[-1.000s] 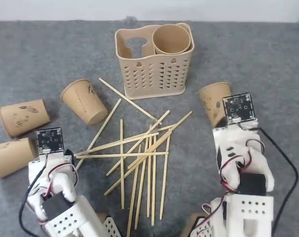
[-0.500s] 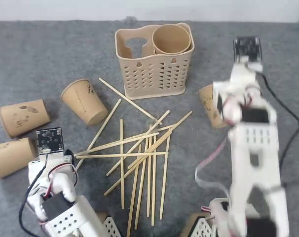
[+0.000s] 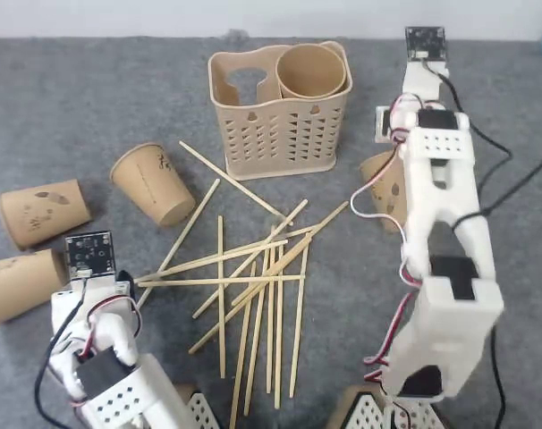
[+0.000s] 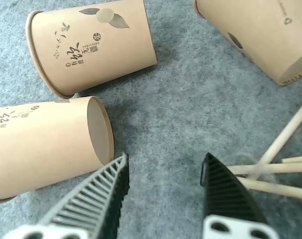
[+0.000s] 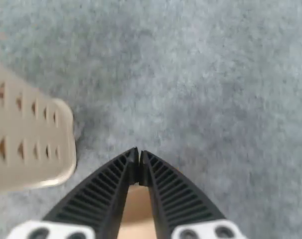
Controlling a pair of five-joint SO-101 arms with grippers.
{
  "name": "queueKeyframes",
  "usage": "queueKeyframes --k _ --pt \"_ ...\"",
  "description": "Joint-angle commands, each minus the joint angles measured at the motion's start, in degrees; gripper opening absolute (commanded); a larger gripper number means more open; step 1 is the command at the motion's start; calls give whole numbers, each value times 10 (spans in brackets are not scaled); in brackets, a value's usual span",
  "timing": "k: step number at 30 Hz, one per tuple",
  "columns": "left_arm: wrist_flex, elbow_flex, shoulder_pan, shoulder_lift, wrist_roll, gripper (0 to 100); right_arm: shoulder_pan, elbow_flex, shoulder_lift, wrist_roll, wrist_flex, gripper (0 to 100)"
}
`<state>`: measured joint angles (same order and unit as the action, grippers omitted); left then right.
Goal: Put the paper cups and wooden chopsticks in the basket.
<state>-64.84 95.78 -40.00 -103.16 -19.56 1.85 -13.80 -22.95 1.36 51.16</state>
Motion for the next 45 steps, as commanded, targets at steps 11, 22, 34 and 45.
queueKeyframes --k 11,22,34,45 --pt "2 -6 -2 -2 -6 218 -24 -123 -100 64 95 13" --pt "2 -6 -2 -2 -6 217 -30 -190 -74 141 397 12" --pt "2 -6 -4 -2 -5 217 -74 -3 124 237 514 9" --pt "2 -6 -4 -2 -5 217 -106 289 503 291 436 18"
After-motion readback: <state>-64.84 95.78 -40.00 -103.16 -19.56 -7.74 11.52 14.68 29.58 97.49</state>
